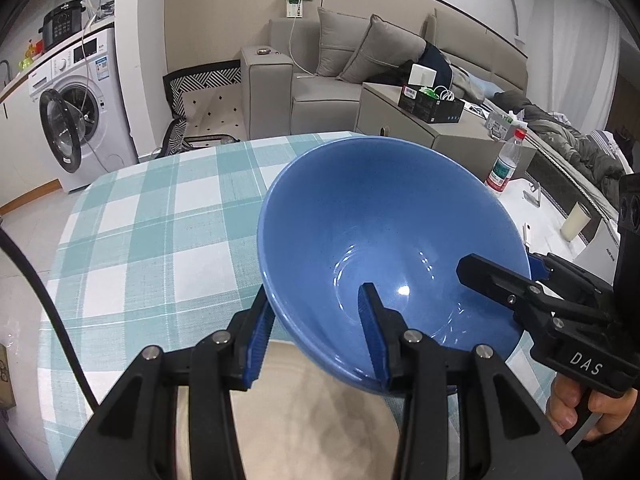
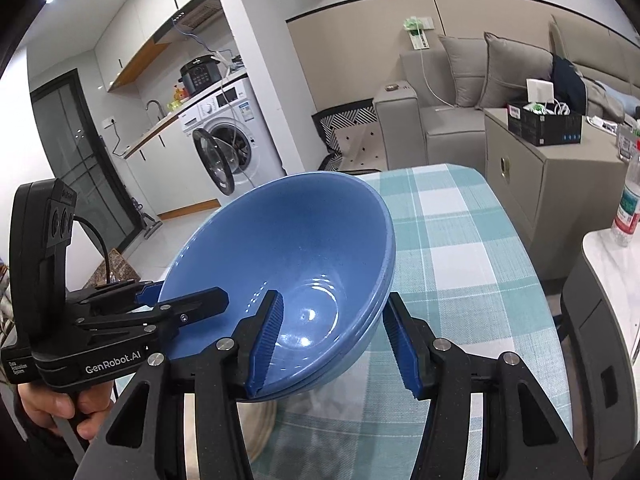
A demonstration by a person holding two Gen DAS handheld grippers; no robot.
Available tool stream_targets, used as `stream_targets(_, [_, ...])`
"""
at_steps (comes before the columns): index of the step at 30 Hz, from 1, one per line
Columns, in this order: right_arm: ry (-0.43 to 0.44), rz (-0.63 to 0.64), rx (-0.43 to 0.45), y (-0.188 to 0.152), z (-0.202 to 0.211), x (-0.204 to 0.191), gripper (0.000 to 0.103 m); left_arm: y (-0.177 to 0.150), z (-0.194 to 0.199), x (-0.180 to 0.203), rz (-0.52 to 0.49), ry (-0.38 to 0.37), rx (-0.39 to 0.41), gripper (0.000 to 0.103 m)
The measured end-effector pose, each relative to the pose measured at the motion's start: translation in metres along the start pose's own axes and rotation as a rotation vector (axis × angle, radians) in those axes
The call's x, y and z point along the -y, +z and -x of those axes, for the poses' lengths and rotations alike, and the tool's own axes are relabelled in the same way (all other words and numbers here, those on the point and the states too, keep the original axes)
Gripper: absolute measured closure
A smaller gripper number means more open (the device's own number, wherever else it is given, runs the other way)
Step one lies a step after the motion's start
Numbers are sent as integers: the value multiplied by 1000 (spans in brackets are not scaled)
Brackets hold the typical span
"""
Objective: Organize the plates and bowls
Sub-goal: 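Grip the nested blue bowls with both tools and carry them over the cream plates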
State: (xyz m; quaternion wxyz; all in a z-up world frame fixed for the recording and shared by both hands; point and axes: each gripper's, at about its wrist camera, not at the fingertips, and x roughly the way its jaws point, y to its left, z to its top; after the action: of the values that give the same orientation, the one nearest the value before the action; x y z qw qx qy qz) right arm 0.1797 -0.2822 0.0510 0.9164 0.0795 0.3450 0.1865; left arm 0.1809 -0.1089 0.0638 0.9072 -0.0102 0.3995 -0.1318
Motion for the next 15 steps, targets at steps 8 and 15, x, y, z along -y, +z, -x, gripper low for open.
stream_targets(8, [34, 40, 17, -1, 15, -26, 49, -10, 31, -7, 9, 50, 49, 62])
stream_targets(15, [65, 88, 23, -6, 19, -57, 49, -23, 54, -23, 33, 83, 73, 62])
